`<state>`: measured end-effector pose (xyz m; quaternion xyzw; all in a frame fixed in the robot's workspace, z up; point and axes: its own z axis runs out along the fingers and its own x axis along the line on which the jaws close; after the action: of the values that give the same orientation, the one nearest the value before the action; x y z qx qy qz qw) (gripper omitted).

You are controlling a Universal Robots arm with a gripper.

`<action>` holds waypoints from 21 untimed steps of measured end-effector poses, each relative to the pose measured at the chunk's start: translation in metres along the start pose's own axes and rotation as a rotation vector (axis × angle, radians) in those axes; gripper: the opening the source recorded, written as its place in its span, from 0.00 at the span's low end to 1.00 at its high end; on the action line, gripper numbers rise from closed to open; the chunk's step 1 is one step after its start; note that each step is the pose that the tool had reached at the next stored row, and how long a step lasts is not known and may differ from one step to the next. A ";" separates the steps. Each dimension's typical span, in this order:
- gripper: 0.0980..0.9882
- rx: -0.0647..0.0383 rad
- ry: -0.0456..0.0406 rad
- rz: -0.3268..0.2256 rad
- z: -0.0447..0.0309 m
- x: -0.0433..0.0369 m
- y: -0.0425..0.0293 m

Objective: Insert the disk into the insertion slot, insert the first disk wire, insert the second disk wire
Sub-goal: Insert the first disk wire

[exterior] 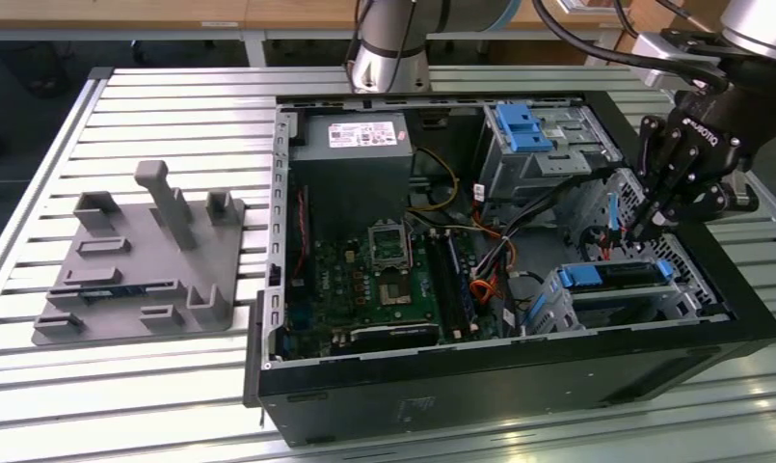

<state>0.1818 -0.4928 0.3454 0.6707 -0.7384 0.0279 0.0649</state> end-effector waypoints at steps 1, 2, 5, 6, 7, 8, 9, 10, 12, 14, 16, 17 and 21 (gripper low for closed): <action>0.08 0.000 0.0000 0.000 0.0000 0.0000 0.0000; 0.08 0.000 0.0001 0.000 0.0000 0.0000 0.0000; 0.08 0.004 0.0013 -0.027 0.0003 -0.0002 -0.0001; 0.08 0.006 0.0023 -0.045 0.0003 -0.0001 -0.0001; 0.08 0.008 0.0032 -0.061 0.0004 -0.0001 0.0001; 0.08 0.009 0.0040 -0.070 0.0003 -0.0001 0.0009; 0.08 0.010 0.0043 -0.071 0.0005 0.0001 0.0020; 0.08 0.010 0.0041 -0.071 0.0007 0.0004 0.0036; 0.08 0.010 0.0042 -0.071 0.0009 0.0015 0.0046; 0.08 0.010 0.0030 -0.071 0.0013 0.0041 0.0043; 0.08 0.010 -0.0064 -0.072 0.0018 0.0065 0.0041; 0.08 0.011 -0.0141 -0.072 0.0019 0.0075 0.0041; 0.08 0.018 -0.0308 -0.078 0.0024 0.0100 0.0037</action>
<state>0.1770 -0.5026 0.3446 0.7001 -0.7121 0.0217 0.0485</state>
